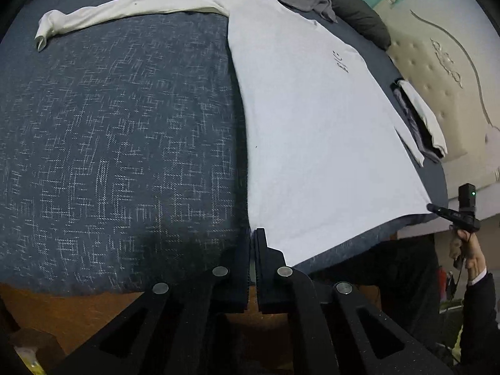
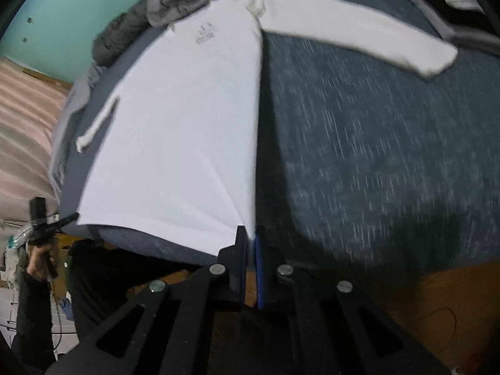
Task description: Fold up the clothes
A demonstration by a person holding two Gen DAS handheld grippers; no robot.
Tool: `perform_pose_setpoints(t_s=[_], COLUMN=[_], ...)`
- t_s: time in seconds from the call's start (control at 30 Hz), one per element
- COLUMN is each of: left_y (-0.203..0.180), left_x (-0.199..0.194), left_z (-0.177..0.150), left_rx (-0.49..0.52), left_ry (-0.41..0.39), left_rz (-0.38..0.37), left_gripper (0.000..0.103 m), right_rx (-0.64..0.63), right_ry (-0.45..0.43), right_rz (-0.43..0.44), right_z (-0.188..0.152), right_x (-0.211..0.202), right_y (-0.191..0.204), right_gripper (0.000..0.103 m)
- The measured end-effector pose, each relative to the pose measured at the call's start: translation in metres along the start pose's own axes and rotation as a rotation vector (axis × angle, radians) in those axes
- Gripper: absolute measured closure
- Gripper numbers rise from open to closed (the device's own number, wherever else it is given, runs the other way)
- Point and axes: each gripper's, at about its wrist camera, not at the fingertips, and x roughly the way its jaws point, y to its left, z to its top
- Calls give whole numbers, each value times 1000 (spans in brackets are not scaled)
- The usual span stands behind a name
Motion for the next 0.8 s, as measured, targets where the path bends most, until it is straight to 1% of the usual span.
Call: perform_pose_setpoints(t_s=[0.07,0.17,0.33,0.5,0.73,0.8], left_y=[-9,1,6,7,11,12], left_x=[6,13,22,19,34,35], left_z=[-3,-3,-7,-5,-2,0], left_rx=[1,-20,-27,-38,-47,-57], left_ry=[9,25,44,29,73,77], left_rz=[13,17,20,4,18,17], left_gripper=[100,100,100,100,100,99], right_rx=[17,40,27,21,19,22], right_ry=[8,15,12,-1,4,12], right_rz=[3,6,-9,-11,-21,-1], right_z=[-3,-6,-5,-2,1,2], right_x=[9,19,21,19,27,26], right_y=[-2,-7,-9,-11,-8,-8], right_gripper=[99,99,99,99,99,98])
